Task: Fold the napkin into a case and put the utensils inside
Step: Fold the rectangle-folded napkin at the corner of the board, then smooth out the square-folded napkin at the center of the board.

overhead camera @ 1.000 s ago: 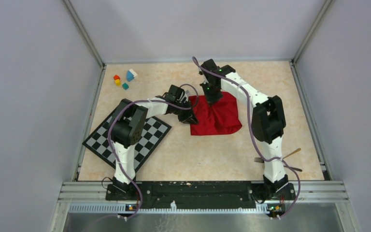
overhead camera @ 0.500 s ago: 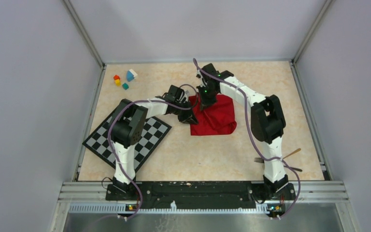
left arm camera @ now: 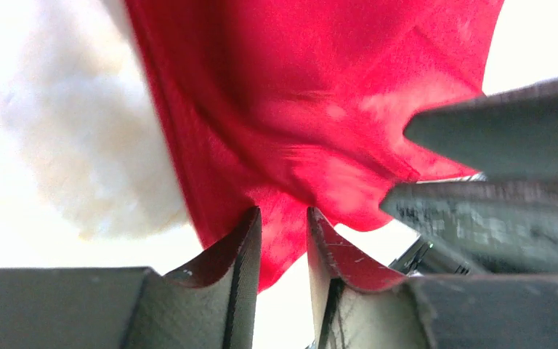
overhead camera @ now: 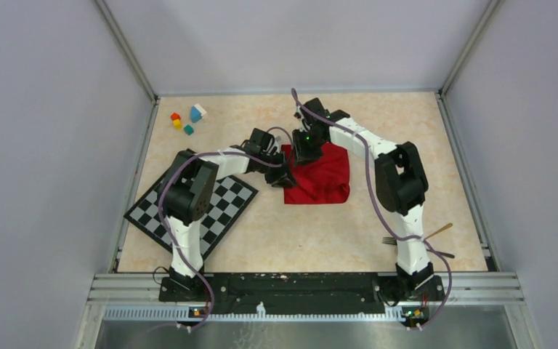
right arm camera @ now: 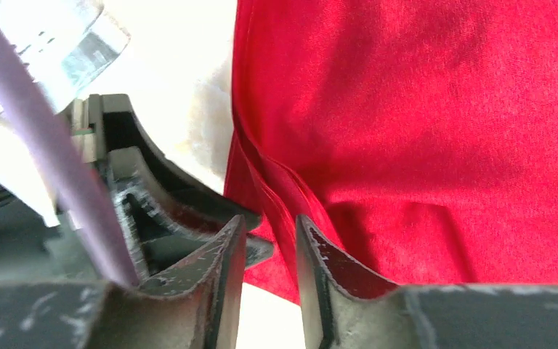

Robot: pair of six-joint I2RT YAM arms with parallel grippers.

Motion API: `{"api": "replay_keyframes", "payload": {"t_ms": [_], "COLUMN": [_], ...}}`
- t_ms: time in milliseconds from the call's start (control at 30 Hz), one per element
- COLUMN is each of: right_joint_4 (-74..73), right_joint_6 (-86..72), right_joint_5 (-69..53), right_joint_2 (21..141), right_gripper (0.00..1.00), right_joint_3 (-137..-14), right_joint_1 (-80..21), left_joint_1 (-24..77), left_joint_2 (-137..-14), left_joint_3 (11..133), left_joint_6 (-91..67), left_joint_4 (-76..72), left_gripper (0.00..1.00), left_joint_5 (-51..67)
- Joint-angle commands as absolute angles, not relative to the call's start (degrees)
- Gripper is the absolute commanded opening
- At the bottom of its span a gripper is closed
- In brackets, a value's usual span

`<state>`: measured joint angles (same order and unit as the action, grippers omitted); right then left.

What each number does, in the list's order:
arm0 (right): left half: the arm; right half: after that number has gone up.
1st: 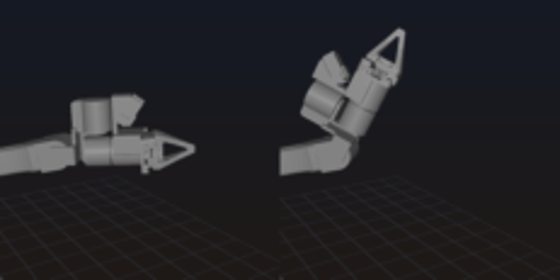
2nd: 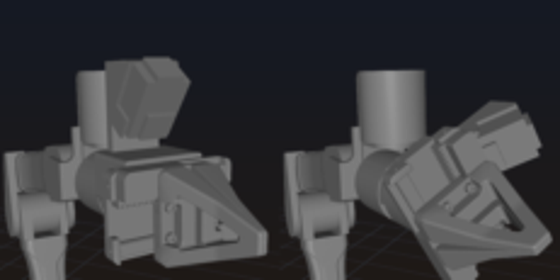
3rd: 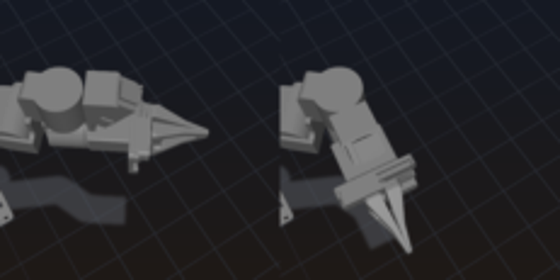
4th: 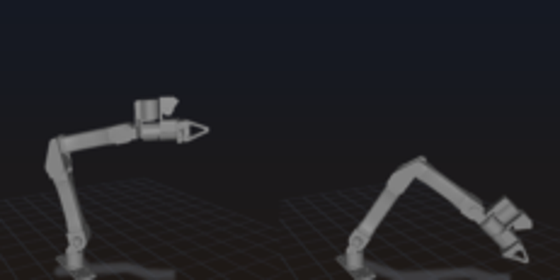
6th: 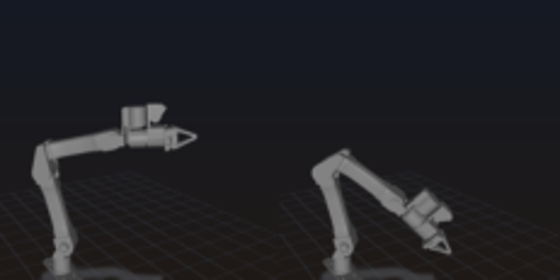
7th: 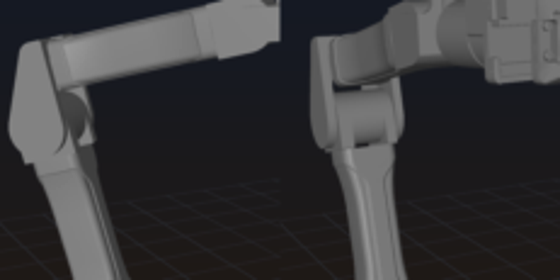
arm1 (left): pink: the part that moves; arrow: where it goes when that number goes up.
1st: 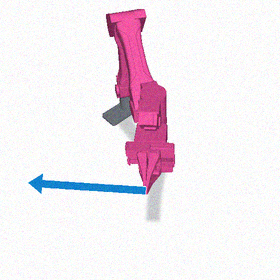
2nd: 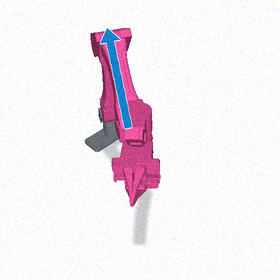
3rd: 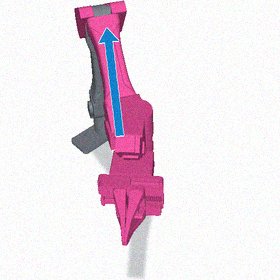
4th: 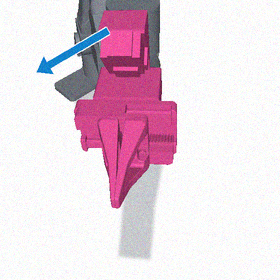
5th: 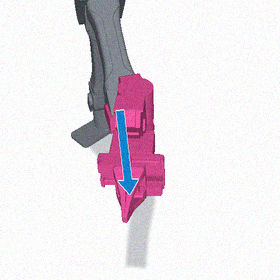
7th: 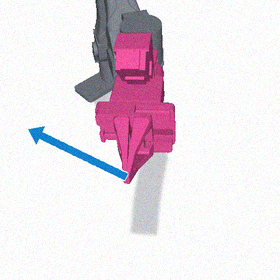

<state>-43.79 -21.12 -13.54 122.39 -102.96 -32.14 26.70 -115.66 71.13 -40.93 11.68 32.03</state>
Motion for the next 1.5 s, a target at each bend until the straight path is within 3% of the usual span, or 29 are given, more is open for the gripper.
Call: {"api": "replay_keyframes", "payload": {"t_ms": [0, 267, 400, 533, 733, 933, 1200, 1467], "right_joint_4": [-37.1, -19.4, -15.2, -14.1, -15.8, -14.0, -14.3, -21.7], "right_joint_6": [-23.2, -29.0, -29.2, -28.7, -25.6, -23.7, -23.6, -18.9], "right_joint_5": [-18.7, -31.8, -32.2, -33.3, -30.9, -28.8, -26.0, -19.2], "right_joint_2": [120.8, 102.9, 96.0, 93.3, 90.8, 86.4, 90.9, 83.2], "right_gripper": [0.35, 0.44, 0.43, 0.34, 0.32, 0.44, 0.43, 0.43], "right_joint_3": [-99.6, -77.8, -66.0, -59.4, -57.5, -54.2, -54.8, -51.1], "right_joint_1": [-31.5, -23.0, -17.3, -16.1, -16.1, -16.1, -16.4, -19.4], "left_joint_1": [23.8, 16.4, 16.7, 19.8, 25.9, 27.9, 27.6, 26.6], "left_joint_2": [-107.1, -91.9, -95.1, -98.2, -108.1, -114.2, -118.3, -118.8], "left_joint_3": [65.2, 61.6, 64.7, 68.2, 75.8, 75.6, 76.7, 74.9], "left_joint_6": [-39.7, -31.3, -30.6, -31.9, -32.4, -32.7, -29.2, -28.0], "left_joint_4": [13.9, 19.6, 19.5, 15.7, 15.7, 15.0, 21.0, 22.3], "left_gripper": [0.38, 0.6, 0.65, 0.66, 0.52, 0.49, 0.45, 0.42], "left_joint_5": [32.4, 37.4, 43.6, 45.5, 43.9, 41.6, 34.5, 32.7]}}
